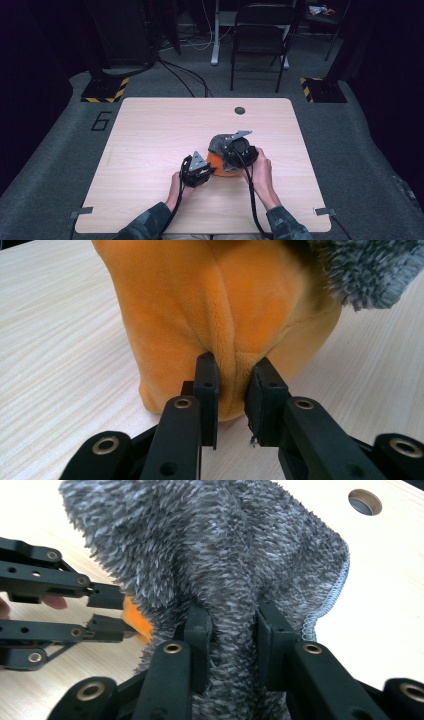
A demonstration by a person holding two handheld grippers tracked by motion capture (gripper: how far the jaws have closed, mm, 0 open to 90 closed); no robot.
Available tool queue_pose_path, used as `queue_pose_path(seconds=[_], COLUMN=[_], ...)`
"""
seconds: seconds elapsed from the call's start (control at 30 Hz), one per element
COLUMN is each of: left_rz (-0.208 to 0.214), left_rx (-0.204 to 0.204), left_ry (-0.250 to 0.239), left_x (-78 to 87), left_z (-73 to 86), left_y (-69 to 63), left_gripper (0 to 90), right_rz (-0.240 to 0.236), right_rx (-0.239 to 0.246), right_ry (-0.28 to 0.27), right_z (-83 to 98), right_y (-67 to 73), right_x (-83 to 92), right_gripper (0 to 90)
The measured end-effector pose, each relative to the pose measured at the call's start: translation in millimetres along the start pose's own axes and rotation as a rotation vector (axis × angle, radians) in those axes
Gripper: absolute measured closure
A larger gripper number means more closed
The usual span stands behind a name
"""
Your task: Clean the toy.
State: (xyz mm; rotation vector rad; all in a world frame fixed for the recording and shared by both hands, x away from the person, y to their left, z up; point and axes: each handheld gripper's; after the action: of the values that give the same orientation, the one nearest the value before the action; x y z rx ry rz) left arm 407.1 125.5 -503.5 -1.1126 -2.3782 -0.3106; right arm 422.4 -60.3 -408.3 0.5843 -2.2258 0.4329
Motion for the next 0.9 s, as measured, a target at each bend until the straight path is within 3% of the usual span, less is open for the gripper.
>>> queue_pose_path(seconds=[0.13, 0.4, 0.63, 0.9], left_rz=[0.008, 0.015, 0.023, 0.029], left_rx=[0.006, 0.003, 0.017, 0.035], left_ry=[0.003, 0.006, 0.005, 0.000], left_x=[-0.3, -0.2, -0.4, -0.8], left_z=[0.2, 0.2, 0.3, 0.8], left_y=[0.3, 2.5, 3.6, 5.1], left_gripper=[76.5, 76.4, 76.3, 76.0], right_rz=[-0.004, -0.002, 0.003, 0.032], right_rx=[-0.002, -0.061, -0.091, -0.149], right_ry=[0.003, 0.042, 0.078, 0.183], right_z=[4.1, 25.7, 34.4, 48.3], right_y=[-4.4, -28.3, -39.2, -55.2], right_x=[0.1, 1.9, -4.2, -23.4], right_gripper=[70.9, 70.9, 71.0, 71.0])
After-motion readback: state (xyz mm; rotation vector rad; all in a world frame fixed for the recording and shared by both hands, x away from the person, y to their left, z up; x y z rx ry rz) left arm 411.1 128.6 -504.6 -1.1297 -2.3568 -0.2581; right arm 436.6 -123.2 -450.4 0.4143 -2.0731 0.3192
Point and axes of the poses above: each handheld gripper's, and its own axes: x roughly backward along the jaws, z roughly out of its underside, y roughly to its left, and after that the axes turned 1 degree about z, right-handed
